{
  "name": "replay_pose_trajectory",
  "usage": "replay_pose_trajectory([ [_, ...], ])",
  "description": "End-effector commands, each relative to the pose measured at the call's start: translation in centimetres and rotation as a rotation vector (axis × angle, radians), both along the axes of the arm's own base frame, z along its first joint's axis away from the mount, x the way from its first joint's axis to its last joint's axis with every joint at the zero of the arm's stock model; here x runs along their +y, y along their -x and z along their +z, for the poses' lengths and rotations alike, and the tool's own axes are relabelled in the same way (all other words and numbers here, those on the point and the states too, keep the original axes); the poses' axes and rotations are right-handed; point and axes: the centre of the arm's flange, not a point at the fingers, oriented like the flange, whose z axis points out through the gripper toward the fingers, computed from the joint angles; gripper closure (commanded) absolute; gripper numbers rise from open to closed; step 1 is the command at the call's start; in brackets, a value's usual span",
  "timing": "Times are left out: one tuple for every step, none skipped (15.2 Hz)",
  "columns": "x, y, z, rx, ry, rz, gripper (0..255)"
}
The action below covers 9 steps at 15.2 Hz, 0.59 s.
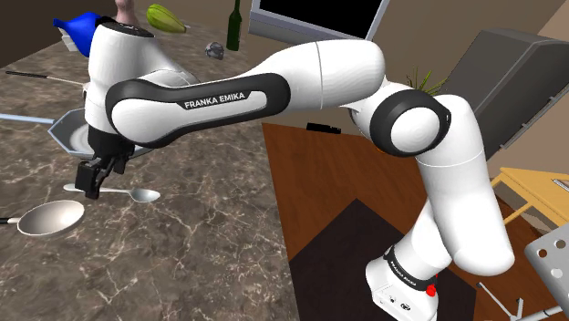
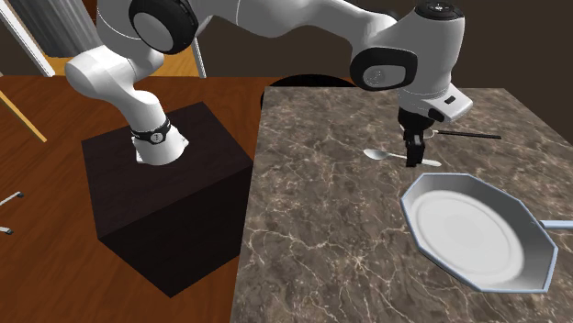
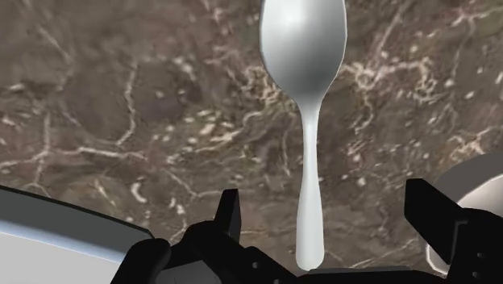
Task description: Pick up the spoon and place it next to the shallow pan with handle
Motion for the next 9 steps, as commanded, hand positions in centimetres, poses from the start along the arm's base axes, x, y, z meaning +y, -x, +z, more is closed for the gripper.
replay_pose_trajectory([
  [0.0,0.0,0.0,0.000,0.000,0.000,0],
  [-0.3,0.1,1.3,0.000,0.000,0.000,0],
  [-0.6,0.2,2.6,0.000,0.000,0.000,0],
  [-0.9,0.3,3.8,0.000,0.000,0.000,0],
  [-1.2,0.4,4.8,0.000,0.000,0.000,0],
  [-1.2,0.4,4.8,0.000,0.000,0.000,0],
  [-1.2,0.4,4.8,0.000,0.000,0.000,0],
  [-1.2,0.4,4.8,0.000,0.000,0.000,0],
  [-1.2,0.4,4.8,0.000,0.000,0.000,0],
])
